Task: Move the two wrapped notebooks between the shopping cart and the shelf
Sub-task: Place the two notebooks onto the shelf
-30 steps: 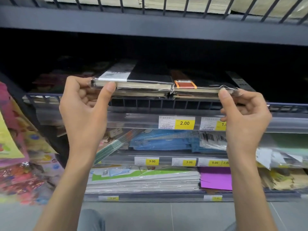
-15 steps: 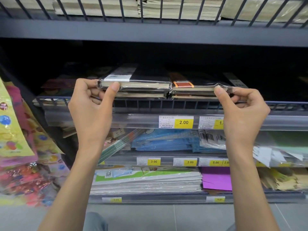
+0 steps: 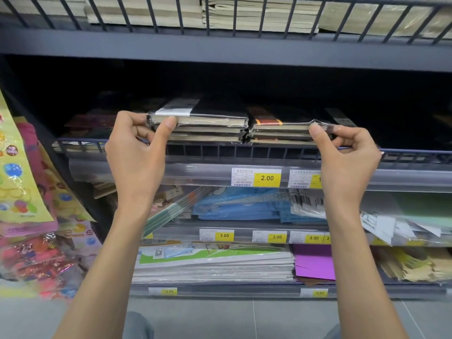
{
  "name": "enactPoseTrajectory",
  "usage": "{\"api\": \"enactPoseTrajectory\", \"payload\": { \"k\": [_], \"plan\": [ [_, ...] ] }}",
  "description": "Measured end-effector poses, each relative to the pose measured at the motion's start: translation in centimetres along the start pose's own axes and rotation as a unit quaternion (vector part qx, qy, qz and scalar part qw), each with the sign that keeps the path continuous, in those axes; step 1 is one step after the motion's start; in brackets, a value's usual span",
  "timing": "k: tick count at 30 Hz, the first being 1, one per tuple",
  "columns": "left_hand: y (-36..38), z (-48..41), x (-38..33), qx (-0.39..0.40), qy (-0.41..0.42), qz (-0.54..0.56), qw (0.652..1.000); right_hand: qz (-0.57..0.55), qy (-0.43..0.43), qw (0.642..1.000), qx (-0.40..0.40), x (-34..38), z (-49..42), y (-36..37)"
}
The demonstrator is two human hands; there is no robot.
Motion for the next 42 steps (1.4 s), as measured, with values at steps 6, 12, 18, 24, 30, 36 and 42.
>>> {"api": "enactPoseTrajectory", "payload": {
  "k": [6, 12, 18, 24, 30, 36, 42],
  "plan": [
    [0.0, -0.4, 0.4, -0.002, 0.0, -0.01, 1.0, 0.004, -0.006, 1.0, 0.0, -0.3, -0.1, 0.1],
    [0.2, -0.5, 0.4, -0.009, 0.003, -0.025, 1.0, 0.005, 0.005, 1.0, -0.001, -0.5, -0.2, 0.5],
    [0.2, 0.0, 0.3, -0.02, -0.007, -0.034, 0.999, 0.023, -0.006, 1.0, 0.009, -0.5, 0.0, 0.2],
    [0.1, 0.0, 0.1, -0.02, -0.005, -0.029, 0.999, 0.037, -0.01, 0.999, 0.017, -0.1, 0.4, 0.2],
    [0.1, 0.1, 0.3, -0.009, -0.001, -0.016, 1.0, 0.06, -0.008, 0.998, 0.022, 0.0, 0.6, -0.1],
    [-1.3, 0.2, 0.2, 0.006, 0.007, -0.054, 0.998, 0.237, -0.094, 0.964, 0.078, 0.4, 0.7, -0.8],
    [-3.0, -0.4, -1.9, 0.059, -0.019, -0.144, 0.988, 0.381, -0.089, 0.899, 0.198, 2.8, 0.1, -2.3]
  ]
}}
Point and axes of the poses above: each hand's wrist, its own z-axis away from the middle knuckle, its own y-axis out of the palm, x = y × z, the point moved 1 cm from there along -z, towards the middle knuckle, and after that the axes turned 12 degrees about -y, right-handed, at the moved point
